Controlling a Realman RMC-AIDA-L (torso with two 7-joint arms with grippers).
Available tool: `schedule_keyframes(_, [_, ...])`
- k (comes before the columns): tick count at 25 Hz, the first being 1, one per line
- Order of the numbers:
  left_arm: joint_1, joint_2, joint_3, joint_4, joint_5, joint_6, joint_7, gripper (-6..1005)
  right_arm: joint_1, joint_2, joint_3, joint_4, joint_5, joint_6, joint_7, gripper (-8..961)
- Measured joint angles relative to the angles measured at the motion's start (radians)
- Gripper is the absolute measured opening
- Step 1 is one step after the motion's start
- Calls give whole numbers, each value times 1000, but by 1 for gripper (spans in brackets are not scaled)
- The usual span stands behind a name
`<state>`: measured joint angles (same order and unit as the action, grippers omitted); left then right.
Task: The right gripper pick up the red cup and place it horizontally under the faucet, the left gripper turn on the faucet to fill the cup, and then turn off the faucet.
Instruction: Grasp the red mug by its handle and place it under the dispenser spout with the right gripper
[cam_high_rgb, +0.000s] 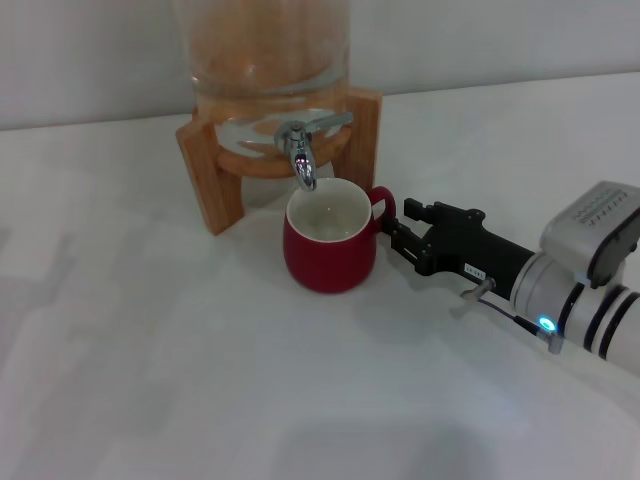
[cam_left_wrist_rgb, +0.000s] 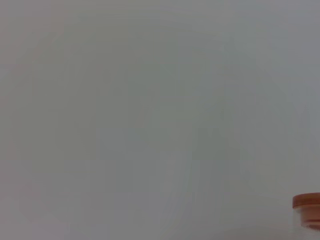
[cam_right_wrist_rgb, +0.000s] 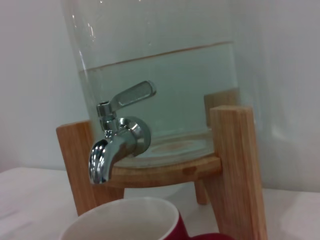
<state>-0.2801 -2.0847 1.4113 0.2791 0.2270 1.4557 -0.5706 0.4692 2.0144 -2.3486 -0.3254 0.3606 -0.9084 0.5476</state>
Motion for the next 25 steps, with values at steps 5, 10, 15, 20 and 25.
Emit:
schedule_keyframes(5, [2, 0, 0, 0, 0, 0, 0, 876, -18, -3, -3, 0, 0, -26, 8, 378])
schedule_keyframes(10, [2, 0, 0, 0, 0, -1, 0, 876, -43, -7, -2, 0, -7, -59, 15, 378])
schedule_keyframes(15, [2, 0, 0, 0, 0, -3, 1, 876, -56, -9, 1, 8, -9, -83, 19, 378])
schedule_keyframes(20, [0, 0, 0, 0, 0, -5, 3, 876, -62, -14, 4, 12, -9, -94, 22, 378])
schedule_keyframes(25, [-4, 0, 0, 0, 0, -7, 4, 876, -62, -19, 6, 14, -9, -100, 24, 378])
